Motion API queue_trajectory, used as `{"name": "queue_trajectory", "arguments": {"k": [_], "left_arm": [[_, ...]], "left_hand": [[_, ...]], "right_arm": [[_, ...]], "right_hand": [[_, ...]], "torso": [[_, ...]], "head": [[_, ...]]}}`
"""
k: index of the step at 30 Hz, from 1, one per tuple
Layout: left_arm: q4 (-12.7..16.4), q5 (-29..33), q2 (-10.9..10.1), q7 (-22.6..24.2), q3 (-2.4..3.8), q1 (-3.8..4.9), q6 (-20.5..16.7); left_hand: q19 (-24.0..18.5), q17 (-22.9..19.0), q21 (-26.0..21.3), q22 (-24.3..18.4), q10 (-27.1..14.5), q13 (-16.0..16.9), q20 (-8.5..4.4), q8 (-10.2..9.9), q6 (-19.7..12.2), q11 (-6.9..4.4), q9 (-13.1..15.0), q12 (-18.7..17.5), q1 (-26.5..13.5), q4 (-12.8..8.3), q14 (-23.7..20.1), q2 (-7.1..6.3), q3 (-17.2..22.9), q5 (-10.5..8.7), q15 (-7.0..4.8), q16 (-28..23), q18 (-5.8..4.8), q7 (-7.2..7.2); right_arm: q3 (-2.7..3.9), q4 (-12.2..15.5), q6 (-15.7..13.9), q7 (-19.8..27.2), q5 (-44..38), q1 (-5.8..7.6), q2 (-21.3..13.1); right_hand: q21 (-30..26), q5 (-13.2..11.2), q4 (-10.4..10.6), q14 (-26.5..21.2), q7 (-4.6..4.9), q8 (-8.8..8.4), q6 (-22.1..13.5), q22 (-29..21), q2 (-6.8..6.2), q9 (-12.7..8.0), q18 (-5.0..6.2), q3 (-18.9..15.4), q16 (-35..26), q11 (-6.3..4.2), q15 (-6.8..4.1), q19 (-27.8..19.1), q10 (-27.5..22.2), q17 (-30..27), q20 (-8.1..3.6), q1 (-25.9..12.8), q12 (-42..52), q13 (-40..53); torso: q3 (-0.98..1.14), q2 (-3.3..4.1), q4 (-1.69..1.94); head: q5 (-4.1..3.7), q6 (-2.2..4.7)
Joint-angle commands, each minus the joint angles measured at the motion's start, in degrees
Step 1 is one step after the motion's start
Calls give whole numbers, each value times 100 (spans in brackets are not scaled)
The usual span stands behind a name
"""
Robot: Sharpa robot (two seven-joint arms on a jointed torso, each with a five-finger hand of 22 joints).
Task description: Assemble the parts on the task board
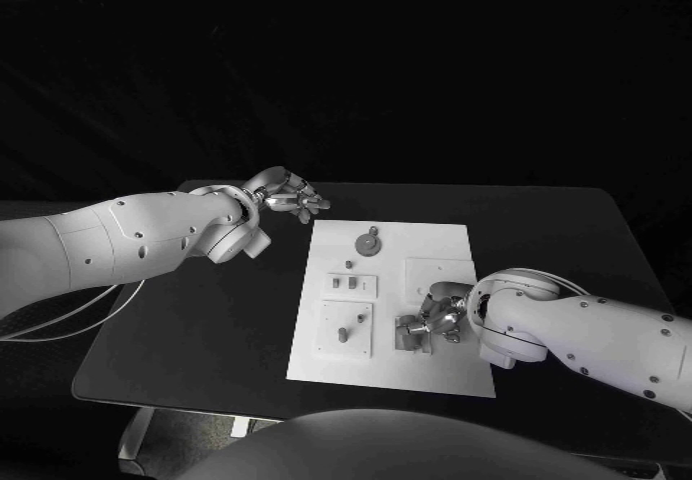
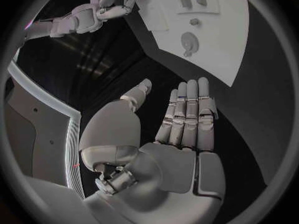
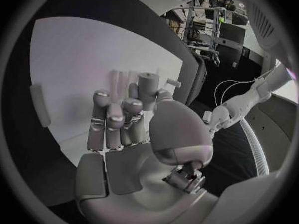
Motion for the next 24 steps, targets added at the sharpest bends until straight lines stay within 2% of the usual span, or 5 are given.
{"name": "queue_trajectory", "arguments": {"k": [1,24], "left_arm": [[10,-11,13,35,5,7,11],[3,-11,26,18,5,7,42]], "left_hand": [[-54,6,-6,1,44,9,3,10,-3,10,-2,-23,44,-10,42,-15,6,19,-2,-35,85,13],[-57,12,-7,1,45,11,3,10,-3,9,-2,-26,39,0,42,-11,0,20,-2,-42,85,12]], "right_arm": [[-9,-29,76,6,-201,-1,17],[-38,-104,67,60,-214,-3,118]], "right_hand": [[-33,39,8,8,32,17,18,55,269,-4,83,-1,-24,7,-40,-8,12,9,16,162,-35,10],[-45,36,8,4,33,-15,34,59,122,-29,83,342,-29,7,-41,-4,10,12,0,-296,-52,34]], "torso": [[-3,-1,2],[-2,0,-2]], "head": [[1,0],[22,0]]}}
